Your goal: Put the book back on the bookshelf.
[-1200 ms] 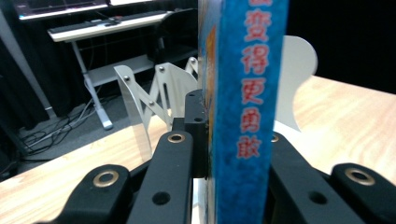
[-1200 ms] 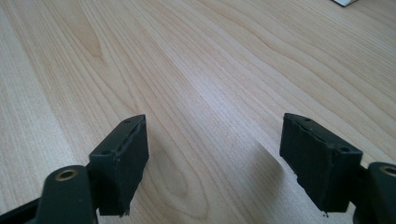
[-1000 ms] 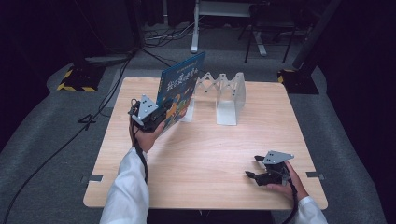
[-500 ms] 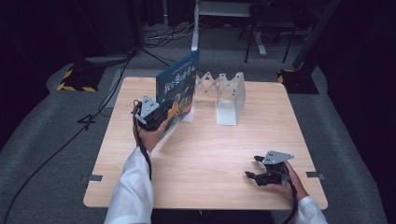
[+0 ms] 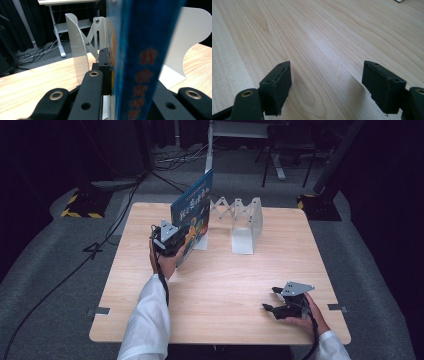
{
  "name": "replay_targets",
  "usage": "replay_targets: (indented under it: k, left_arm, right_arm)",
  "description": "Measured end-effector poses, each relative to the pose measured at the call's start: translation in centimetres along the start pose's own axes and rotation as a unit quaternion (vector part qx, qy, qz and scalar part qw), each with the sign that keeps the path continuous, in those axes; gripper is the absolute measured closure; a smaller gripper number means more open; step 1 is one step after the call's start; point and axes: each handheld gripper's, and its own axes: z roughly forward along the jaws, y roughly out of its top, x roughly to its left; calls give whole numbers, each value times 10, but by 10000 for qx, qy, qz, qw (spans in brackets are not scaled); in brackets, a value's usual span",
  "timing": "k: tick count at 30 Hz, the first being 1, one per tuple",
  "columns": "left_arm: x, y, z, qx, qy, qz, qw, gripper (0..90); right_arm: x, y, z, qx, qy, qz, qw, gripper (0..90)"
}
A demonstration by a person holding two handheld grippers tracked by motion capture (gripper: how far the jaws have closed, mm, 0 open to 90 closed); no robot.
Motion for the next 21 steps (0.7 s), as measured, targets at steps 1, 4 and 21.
replay_targets:
  k: [1, 4, 21]
  left_arm:
    - [1, -1, 1, 16, 19, -30, 10000, 824]
    - [4, -1, 4, 6, 58, -146, 9999, 823]
    - [14, -3, 14, -15, 335, -592, 9977, 798]
  right_arm:
    - [0, 0, 0, -5, 3, 5, 10000, 242]
    - [0, 0, 0, -5, 8, 13, 10000, 242]
    - [0, 0, 0, -17, 15, 13, 10000, 241]
